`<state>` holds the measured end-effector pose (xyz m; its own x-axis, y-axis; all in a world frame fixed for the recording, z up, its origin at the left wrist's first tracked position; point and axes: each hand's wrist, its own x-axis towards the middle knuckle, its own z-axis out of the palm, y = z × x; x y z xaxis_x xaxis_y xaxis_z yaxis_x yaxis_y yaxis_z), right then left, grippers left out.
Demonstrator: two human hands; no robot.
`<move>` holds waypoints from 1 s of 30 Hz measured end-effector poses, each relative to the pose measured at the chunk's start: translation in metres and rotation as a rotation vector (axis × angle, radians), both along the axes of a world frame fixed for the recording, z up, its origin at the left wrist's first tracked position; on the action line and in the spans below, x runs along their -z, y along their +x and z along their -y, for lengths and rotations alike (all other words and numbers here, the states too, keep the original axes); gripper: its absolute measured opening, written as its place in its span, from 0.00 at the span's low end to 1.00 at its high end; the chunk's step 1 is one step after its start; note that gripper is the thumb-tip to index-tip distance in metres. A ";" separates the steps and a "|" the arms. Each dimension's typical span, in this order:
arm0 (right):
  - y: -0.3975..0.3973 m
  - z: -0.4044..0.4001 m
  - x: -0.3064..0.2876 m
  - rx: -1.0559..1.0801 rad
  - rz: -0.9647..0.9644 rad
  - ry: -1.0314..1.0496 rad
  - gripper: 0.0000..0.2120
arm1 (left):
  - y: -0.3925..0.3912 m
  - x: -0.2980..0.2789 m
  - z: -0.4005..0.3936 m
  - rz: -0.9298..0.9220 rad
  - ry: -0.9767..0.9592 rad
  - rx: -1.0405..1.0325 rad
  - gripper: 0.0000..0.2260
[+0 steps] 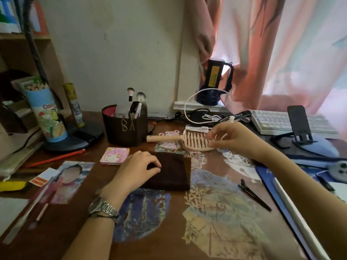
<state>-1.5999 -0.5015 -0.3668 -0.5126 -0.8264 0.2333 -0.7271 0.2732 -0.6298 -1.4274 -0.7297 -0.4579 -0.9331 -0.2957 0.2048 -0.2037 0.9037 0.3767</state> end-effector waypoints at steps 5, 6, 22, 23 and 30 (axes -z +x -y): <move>-0.007 -0.054 0.026 0.073 0.051 0.047 0.07 | -0.004 0.007 -0.008 0.022 -0.016 0.030 0.04; -0.008 -0.062 0.031 0.090 0.052 0.070 0.07 | -0.004 0.007 -0.008 0.023 -0.013 0.031 0.04; -0.021 -0.102 0.078 0.172 0.095 0.299 0.04 | 0.001 0.008 -0.009 -0.010 0.033 0.034 0.04; -0.021 -0.101 0.077 0.170 0.099 0.302 0.04 | 0.001 0.008 -0.009 -0.006 0.036 0.035 0.04; -0.017 -0.094 0.070 0.115 0.098 0.345 0.04 | 0.001 0.008 -0.008 0.001 0.038 0.040 0.04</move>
<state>-1.6167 -0.4080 -0.4364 -0.6124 -0.7837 -0.1033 -0.6202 0.5574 -0.5519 -1.4268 -0.7219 -0.4662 -0.9445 -0.2654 0.1934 -0.1678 0.8963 0.4104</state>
